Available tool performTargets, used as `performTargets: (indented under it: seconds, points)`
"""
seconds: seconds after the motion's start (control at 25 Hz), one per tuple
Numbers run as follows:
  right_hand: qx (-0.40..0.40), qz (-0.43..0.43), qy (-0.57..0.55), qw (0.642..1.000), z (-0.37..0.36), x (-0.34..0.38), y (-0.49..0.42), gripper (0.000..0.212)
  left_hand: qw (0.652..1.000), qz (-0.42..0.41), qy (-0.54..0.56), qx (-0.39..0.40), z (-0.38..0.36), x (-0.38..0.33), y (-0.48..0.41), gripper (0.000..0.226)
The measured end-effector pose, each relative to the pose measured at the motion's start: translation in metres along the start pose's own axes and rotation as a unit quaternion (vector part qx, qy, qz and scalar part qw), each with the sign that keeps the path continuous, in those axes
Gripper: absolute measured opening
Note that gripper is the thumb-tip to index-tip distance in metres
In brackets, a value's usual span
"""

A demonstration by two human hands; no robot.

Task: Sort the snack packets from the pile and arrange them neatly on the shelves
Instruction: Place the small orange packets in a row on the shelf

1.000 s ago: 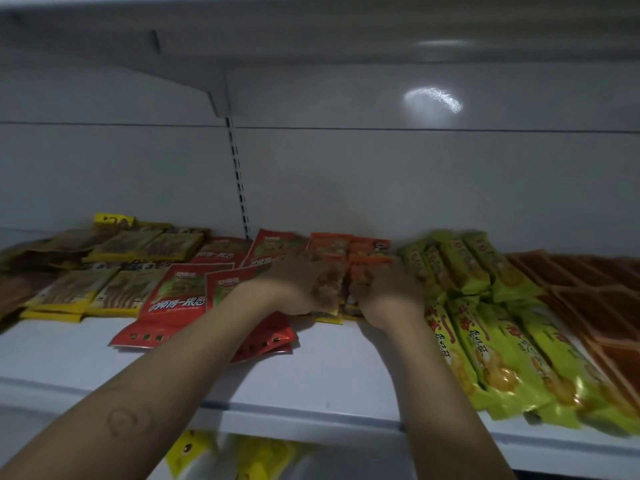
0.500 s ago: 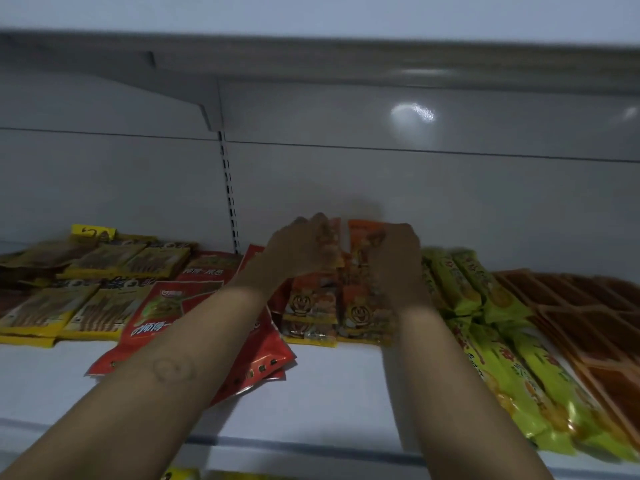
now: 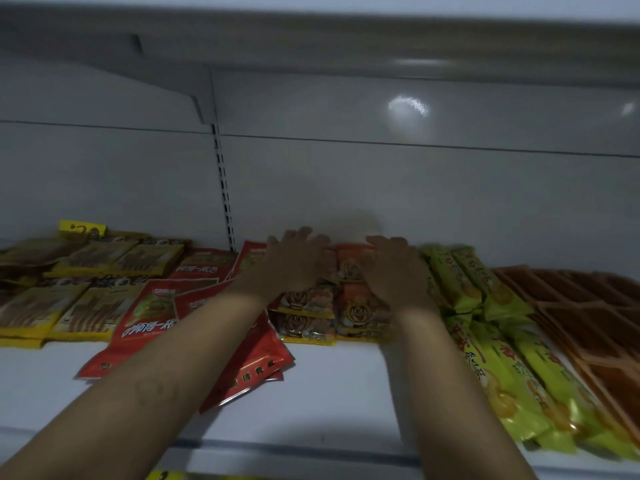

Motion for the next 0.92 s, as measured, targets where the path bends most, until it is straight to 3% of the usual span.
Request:
performTargets:
  seconds: [0.08,0.2,0.28,0.36,0.48,0.8,0.92]
  points:
    - [-0.011,0.036,0.036,0.999,0.011,0.005,0.038,0.035,0.998,-0.048,-0.014,-0.040,0.009,-0.007,0.031,0.054]
    - [-0.018,0.065,0.034,0.997,-0.005,0.006,0.082,0.032,0.996,-0.070,-0.024,0.049,-0.004,-0.013,0.061,0.060]
    - [0.026,0.067,0.045,0.996,-0.019,0.005,0.096,0.037,0.992,-0.077,-0.051,0.083,-0.017,-0.019,0.069,0.063]
    - [0.057,0.063,0.068,0.994,-0.023,0.001,0.105,0.044,0.992,-0.094,-0.068,0.046,-0.020,-0.025,0.073,0.057]
    - [0.018,0.070,0.064,0.995,-0.019,-0.003,0.111,0.044,0.993,-0.106,-0.044,0.019,-0.019,-0.028,0.082,0.054]
    - [0.042,0.078,0.015,0.996,-0.024,-0.005,0.105,0.031,0.993,-0.078,0.039,0.078,-0.016,-0.023,0.086,0.057]
    - [0.007,0.088,-0.003,0.996,-0.018,-0.004,0.089,0.042,0.996,-0.053,0.054,0.046,-0.008,-0.019,0.080,0.054]
Point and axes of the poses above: each hand's wrist, its own y-axis away from the middle knuckle, its own z-axis out of the back of the hand, x = y × z, the point moved 3 cm from there along -y, towards the middle knuckle, and after that the axes turned 2 degrees about -x, right-handed, at the moved point
